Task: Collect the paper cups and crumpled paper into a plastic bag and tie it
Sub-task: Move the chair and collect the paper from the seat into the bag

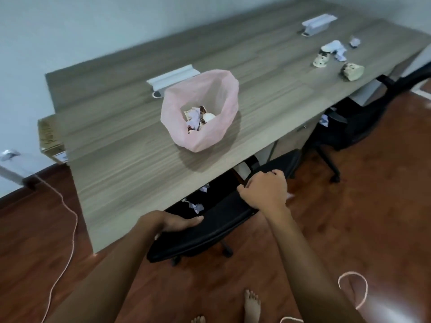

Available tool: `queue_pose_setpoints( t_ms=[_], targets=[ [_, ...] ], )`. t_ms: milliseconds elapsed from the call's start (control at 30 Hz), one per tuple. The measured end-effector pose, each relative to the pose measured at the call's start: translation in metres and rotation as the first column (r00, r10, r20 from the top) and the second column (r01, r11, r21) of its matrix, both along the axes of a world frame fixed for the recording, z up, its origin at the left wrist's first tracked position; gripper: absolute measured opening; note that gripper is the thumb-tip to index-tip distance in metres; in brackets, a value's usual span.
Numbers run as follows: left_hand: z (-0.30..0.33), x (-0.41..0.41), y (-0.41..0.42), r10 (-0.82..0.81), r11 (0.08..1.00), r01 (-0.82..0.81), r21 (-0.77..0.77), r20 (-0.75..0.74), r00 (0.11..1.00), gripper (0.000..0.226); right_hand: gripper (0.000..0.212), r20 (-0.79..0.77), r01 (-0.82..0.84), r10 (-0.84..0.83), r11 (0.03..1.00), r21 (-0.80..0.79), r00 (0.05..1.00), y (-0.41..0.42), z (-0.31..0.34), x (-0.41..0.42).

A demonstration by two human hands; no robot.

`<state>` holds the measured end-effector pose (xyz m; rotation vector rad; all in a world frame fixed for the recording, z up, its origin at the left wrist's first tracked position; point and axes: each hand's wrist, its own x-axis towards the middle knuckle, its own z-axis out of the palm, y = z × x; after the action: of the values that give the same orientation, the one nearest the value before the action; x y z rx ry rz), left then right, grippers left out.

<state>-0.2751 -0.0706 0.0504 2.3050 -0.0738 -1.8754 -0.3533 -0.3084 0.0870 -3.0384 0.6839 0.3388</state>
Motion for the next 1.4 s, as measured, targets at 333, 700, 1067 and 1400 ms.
queue_pose_setpoints(
  t_ms=[333,700,1067,1400],
  targets=[
    [-0.038,-0.091,-0.028,0.030,0.865,-0.089,-0.494,-0.127,0.991,0.108,0.054,0.057,0.365,-0.366,0.931,0.023,0.929,-0.022,0.007,-0.083],
    [-0.062,-0.189,-0.082,-0.122,0.825,0.062,-0.561,-0.069,0.990,0.098,0.058,0.172,0.608,-0.642,0.764,0.214,0.747,-0.066,0.000,-0.186],
    [-0.051,-0.280,-0.125,-0.224,0.800,0.180,-0.572,-0.007,0.975,0.081,0.067,0.181,0.649,-0.680,0.732,0.206,0.710,-0.107,0.005,-0.293],
    [-0.038,-0.296,-0.131,-0.275,0.776,0.272,-0.569,0.082,0.958,0.093,0.071,0.145,0.656,-0.659,0.751,0.075,0.738,-0.135,0.009,-0.323]
  ],
)
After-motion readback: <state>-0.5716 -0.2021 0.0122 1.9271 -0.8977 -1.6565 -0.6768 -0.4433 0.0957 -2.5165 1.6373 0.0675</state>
